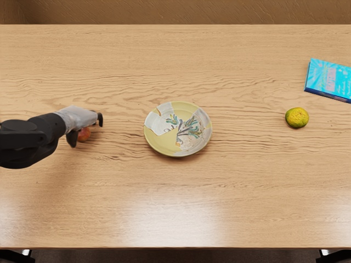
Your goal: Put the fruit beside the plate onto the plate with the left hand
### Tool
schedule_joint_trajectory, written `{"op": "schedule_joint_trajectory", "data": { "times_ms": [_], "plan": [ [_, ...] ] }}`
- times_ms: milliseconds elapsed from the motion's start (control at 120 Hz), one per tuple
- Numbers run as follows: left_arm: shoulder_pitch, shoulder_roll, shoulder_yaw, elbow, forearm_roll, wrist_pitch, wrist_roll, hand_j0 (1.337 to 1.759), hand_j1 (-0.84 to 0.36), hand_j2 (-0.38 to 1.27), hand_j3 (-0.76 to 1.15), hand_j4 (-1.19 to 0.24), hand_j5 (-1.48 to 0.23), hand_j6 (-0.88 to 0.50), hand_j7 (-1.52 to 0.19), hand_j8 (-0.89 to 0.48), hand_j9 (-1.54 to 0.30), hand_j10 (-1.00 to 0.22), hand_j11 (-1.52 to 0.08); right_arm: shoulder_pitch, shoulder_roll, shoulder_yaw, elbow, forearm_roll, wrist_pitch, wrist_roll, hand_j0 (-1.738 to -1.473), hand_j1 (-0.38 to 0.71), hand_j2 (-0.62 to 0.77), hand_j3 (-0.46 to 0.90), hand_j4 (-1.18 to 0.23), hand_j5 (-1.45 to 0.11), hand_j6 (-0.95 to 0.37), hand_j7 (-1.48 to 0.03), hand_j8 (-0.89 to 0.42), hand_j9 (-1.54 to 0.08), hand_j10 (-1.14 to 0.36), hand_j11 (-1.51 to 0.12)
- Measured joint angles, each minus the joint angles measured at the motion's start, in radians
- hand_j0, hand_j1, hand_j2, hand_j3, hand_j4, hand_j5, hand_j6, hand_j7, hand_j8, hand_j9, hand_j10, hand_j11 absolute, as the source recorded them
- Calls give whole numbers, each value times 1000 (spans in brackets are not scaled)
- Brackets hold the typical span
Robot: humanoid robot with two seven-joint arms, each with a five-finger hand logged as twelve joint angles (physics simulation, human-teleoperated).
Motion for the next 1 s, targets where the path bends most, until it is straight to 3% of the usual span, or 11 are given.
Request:
{"op": "schedule_joint_trajectory", "data": {
  "times_ms": [208, 458, 608, 708, 1000],
  "plan": [
    [3, 0, 0, 0, 2, 2, 0, 1657, -279, 112, 0, -52, -894, -35, -897, -492, -710, -541, -709, 0, 0, 0, 0, 0, 0, 0, -1658, -310, -7, 0, -33, -43, -33, -43, -33, -43, -33, -43],
    [3, 6, 0, -3, -3, 28, -3, 1657, -326, 223, 0, -273, -628, -235, -654, -447, -789, -603, -789, 0, 0, 0, 0, 0, 0, 0, -1658, -310, -7, 0, -33, -43, -33, -43, -33, -43, -33, -43],
    [3, 9, 1, -3, -5, 41, -2, 1657, -354, 270, 0, -470, -759, -450, -772, -417, -829, -633, -829, 0, 0, 0, 0, 0, 0, 0, -1658, -310, -7, 0, -33, -43, -33, -43, -33, -43, -33, -43],
    [2, 8, 0, -2, -4, 51, -2, 1657, -344, 351, 0, -559, -819, -495, -827, -457, -863, -658, -863, 0, 0, 0, 0, 0, 0, 0, -1658, -310, -7, 0, -33, -43, -33, -43, -33, -43, -33, -43],
    [6, 2, 3, -2, -17, 55, -2, 1651, -332, 437, 0, -758, -1088, -423, -1070, -414, -1089, -707, -1090, 0, 0, 0, 0, 0, 0, 0, -1658, -310, -7, 0, -33, -43, -33, -43, -33, -43, -33, -43]
  ]
}}
